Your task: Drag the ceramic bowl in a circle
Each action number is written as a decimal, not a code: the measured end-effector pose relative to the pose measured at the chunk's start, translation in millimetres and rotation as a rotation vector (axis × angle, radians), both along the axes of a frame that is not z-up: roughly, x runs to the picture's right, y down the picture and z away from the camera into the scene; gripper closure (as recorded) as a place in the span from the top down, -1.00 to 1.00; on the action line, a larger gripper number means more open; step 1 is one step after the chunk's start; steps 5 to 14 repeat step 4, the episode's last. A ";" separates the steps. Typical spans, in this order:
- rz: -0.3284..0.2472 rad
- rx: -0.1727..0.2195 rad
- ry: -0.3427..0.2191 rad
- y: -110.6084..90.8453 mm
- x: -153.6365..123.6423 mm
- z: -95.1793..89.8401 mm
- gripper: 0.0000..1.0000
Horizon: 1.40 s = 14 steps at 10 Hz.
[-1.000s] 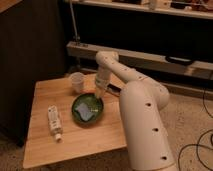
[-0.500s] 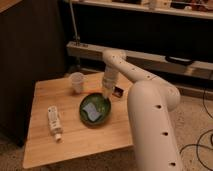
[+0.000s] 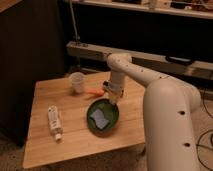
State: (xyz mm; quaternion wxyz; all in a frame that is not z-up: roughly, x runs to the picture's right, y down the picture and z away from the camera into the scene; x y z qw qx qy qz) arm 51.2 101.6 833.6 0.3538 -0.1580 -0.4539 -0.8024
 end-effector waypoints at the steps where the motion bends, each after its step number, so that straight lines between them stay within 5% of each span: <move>1: -0.024 -0.004 -0.020 12.8 -12.2 -10.4 -0.79; 4: -0.096 -0.008 -0.095 30.9 -63.7 -19.0 -0.79; 14: -0.096 -0.008 -0.095 30.9 -63.7 -19.0 -0.79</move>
